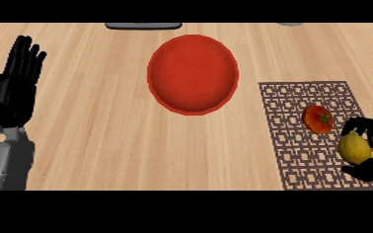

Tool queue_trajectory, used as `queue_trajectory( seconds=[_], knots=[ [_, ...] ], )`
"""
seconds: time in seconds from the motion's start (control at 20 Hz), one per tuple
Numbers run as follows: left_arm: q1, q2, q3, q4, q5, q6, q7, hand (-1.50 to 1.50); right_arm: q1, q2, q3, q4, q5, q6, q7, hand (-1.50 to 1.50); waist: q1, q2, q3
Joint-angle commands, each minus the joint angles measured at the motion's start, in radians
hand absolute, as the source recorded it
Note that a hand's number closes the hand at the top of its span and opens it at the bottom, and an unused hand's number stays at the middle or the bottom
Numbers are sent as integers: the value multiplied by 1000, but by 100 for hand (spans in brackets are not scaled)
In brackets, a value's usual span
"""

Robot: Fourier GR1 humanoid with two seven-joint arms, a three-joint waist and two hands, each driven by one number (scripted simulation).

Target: Pick the lemon from the placemat and place it in the bowl

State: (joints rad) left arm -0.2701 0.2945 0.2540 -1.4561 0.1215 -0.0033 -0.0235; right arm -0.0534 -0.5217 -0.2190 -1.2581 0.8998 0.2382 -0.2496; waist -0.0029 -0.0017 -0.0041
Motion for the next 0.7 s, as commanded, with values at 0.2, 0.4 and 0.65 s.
queue_trajectory(
  seconds=[0.2,0.4,0.65],
  knots=[
    [-20,22,21,29,15,-27,-9,0,-202,-138,-26,284,84,0,-50,150,16,6,5],
    [-55,5,-19,-69,-17,36,93,0,-211,-180,-60,391,99,-97,-137,150,11,3,5],
    [54,-61,-47,-80,-46,49,7,0,-287,-233,-108,216,56,-12,-25,150,5,-1,4]
  ],
)
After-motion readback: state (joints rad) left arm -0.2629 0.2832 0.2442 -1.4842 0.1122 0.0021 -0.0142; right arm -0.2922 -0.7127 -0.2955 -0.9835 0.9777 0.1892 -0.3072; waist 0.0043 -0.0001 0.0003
